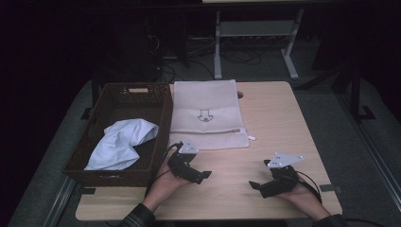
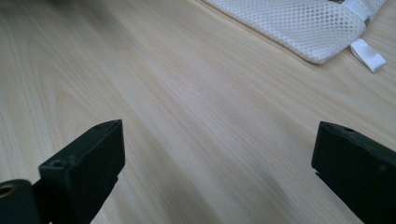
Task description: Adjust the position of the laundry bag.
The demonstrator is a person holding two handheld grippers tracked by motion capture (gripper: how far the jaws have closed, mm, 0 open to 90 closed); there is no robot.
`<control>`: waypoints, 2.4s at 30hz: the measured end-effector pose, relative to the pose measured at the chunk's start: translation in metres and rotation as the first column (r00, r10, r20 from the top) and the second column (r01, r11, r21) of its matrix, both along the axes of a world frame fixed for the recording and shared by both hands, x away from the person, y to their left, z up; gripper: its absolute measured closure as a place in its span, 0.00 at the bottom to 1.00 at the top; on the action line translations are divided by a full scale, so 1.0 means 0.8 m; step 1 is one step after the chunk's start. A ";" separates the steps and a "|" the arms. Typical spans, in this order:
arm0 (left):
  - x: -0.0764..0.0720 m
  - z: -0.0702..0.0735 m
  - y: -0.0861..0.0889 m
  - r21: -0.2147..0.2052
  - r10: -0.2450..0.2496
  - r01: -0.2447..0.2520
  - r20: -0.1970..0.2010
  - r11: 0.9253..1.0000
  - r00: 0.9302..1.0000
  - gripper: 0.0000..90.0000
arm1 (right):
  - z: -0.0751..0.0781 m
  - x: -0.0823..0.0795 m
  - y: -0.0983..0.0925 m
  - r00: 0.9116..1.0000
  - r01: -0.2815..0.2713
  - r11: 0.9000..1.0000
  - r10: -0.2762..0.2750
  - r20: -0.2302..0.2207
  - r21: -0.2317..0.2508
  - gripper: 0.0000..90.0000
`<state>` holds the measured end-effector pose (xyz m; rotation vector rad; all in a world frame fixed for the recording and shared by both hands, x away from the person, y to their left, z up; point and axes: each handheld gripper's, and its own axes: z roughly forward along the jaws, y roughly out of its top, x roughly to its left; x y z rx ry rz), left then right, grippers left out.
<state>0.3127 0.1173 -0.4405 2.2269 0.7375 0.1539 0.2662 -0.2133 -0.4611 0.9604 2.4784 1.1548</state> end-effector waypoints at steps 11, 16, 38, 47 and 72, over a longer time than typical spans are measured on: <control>0.018 0.005 -0.007 -0.004 0.022 -0.022 0.002 1.000 1.000 0.09 | 0.000 0.001 0.001 1.000 -0.004 1.000 0.004 0.000 0.002 0.02; 0.027 0.006 -0.015 -0.003 0.021 -0.021 -0.001 1.000 1.000 0.09 | 0.000 0.001 0.001 1.000 -0.004 1.000 0.004 -0.002 0.003 0.02; 0.066 0.018 -0.029 0.006 0.058 -0.058 0.007 0.998 0.998 0.09 | 0.000 0.001 -0.001 1.000 0.003 1.000 -0.003 -0.003 0.006 0.02; 0.085 0.019 -0.032 0.009 0.087 -0.087 0.010 0.996 0.996 0.09 | -0.001 0.001 -0.002 1.000 0.007 1.000 -0.007 -0.006 -0.002 0.02; 0.135 0.027 -0.054 0.004 0.140 -0.140 0.015 0.990 0.990 0.09 | -0.001 0.000 -0.001 1.000 -0.004 1.000 0.004 -0.006 -0.005 0.02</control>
